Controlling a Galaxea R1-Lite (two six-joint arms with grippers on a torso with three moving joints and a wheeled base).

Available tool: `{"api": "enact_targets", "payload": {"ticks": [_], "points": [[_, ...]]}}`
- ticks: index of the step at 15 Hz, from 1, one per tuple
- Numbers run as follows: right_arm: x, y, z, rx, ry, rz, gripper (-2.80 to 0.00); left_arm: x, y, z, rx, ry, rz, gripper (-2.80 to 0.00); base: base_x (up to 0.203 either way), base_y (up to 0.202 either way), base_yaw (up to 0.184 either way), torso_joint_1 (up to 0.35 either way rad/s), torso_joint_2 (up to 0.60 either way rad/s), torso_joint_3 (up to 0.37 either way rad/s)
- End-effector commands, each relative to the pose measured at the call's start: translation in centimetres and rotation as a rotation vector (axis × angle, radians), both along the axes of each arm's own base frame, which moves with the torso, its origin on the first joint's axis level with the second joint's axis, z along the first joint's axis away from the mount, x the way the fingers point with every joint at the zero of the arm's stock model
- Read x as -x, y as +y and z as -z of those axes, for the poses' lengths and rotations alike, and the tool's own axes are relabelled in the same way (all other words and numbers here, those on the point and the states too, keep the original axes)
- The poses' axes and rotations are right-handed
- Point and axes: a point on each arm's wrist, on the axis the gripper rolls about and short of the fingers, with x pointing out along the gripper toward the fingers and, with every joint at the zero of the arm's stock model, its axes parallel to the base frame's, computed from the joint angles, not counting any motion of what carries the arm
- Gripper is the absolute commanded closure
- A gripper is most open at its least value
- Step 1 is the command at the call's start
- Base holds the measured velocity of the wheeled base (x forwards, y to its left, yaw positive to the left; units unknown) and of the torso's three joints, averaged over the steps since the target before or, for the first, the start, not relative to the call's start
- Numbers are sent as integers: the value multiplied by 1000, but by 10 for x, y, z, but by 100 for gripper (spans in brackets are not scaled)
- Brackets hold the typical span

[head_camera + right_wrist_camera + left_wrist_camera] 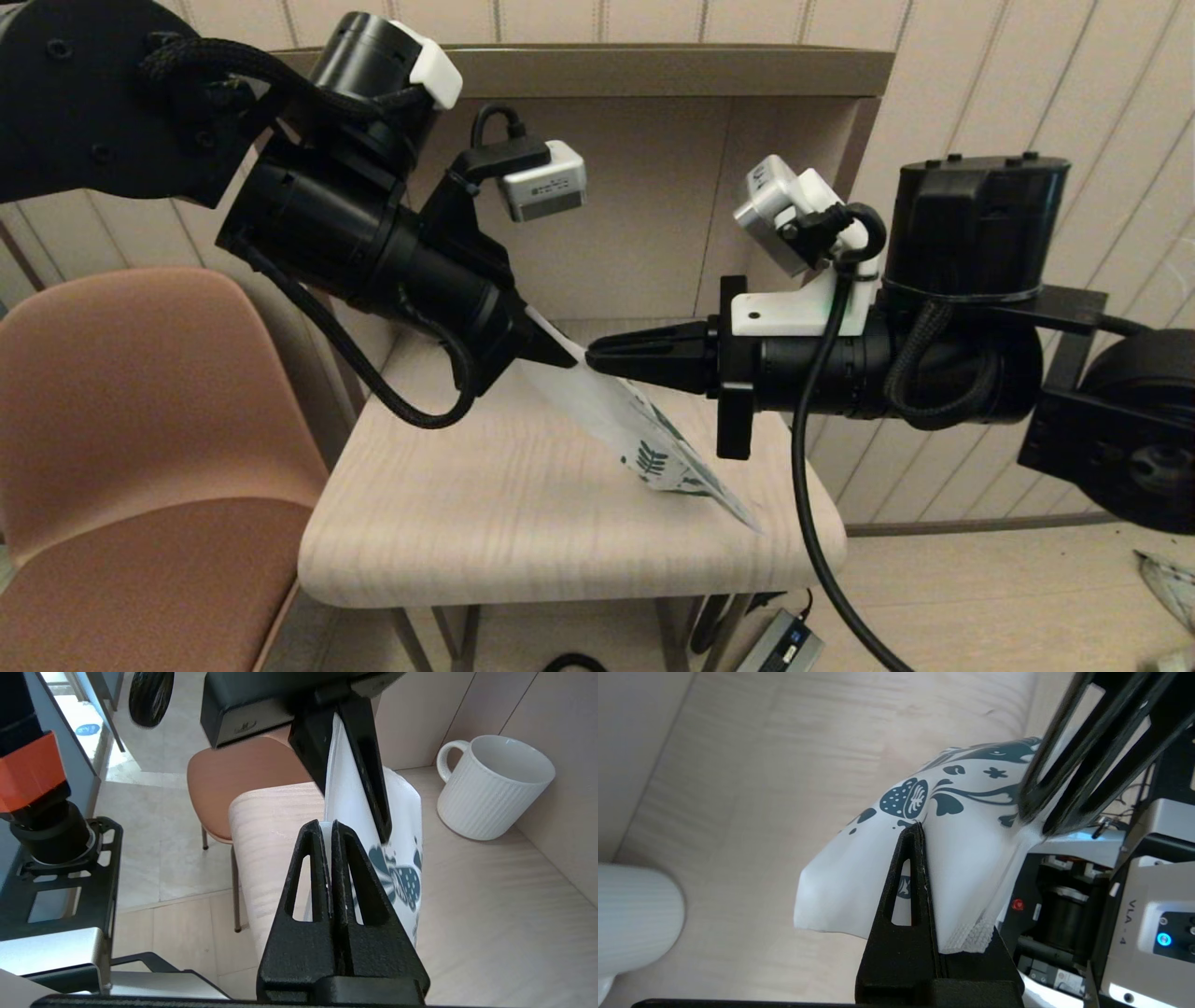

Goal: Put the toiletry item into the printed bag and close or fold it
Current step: Close the strorage bag and place it on the desk

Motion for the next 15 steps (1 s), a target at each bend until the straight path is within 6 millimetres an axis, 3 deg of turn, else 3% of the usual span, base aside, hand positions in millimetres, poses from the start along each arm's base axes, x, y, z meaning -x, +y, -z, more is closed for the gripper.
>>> {"api": "enact_targets", "payload": {"ticks": [1, 7, 14, 15], "points": [[-1, -1, 1, 2, -5, 1, 0, -1, 7, -3, 4, -6, -15, 0, 0, 0, 0, 0, 0, 0], [-4, 1, 4, 9, 2, 1, 0, -2, 28, -14, 25, -33, -70, 0, 0, 0, 0, 0, 0, 0], [2, -4, 2, 10, -18, 2, 0, -5, 26, -10, 15, -19, -68, 0, 0, 0, 0, 0, 0, 0], [7, -7, -1, 12, -47, 1, -280, -5, 26, -9, 13, -17, -68, 0, 0, 0, 0, 0, 0, 0]]}}
